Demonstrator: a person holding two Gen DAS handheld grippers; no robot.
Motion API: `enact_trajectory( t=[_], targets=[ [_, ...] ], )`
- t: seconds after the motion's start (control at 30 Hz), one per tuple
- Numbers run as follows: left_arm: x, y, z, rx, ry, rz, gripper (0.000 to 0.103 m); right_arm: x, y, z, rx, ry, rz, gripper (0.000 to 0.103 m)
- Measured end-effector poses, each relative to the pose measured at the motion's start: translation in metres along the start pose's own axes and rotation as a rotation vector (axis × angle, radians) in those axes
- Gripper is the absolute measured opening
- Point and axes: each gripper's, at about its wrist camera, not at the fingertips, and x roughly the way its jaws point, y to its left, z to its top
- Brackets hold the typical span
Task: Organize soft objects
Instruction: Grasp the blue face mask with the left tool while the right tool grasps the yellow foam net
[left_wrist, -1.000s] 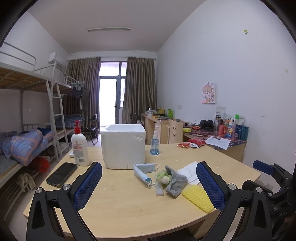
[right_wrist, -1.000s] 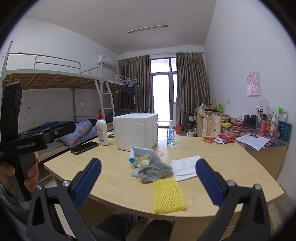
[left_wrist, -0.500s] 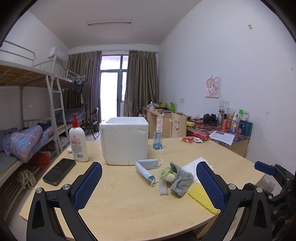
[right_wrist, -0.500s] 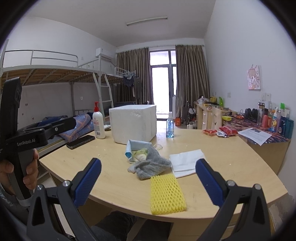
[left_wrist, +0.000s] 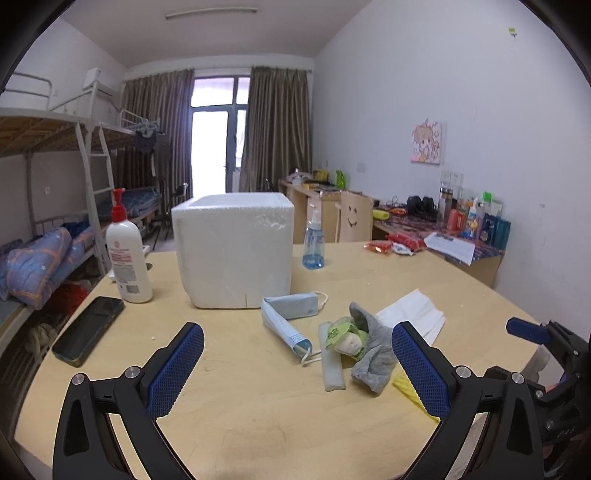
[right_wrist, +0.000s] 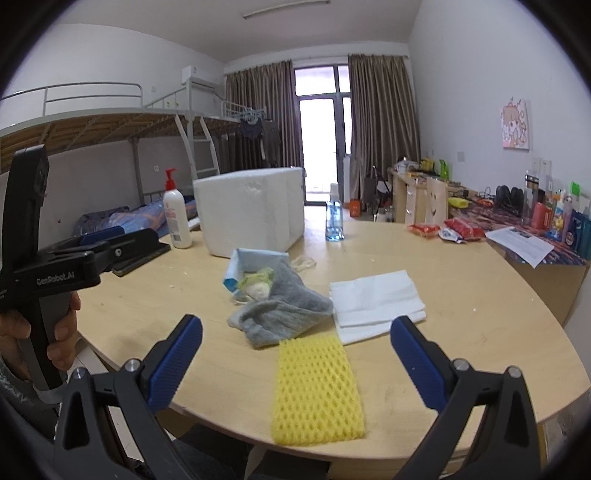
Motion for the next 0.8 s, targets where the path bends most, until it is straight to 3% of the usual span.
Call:
enact_trajectory(
  t=[0.5,0.8],
  targets=[
    [0.063,0.006,0.005,-0.037,0.117,0.030,0.102,0.037,-0.016,-0.014,0.033,0.108,0.006,0.103],
    [0.113,0.013,0.012,-0.055,0.216,0.123,0.102,0.058,-0.019,-0.021,0.005,0.167,0.009,0.102]
  ],
)
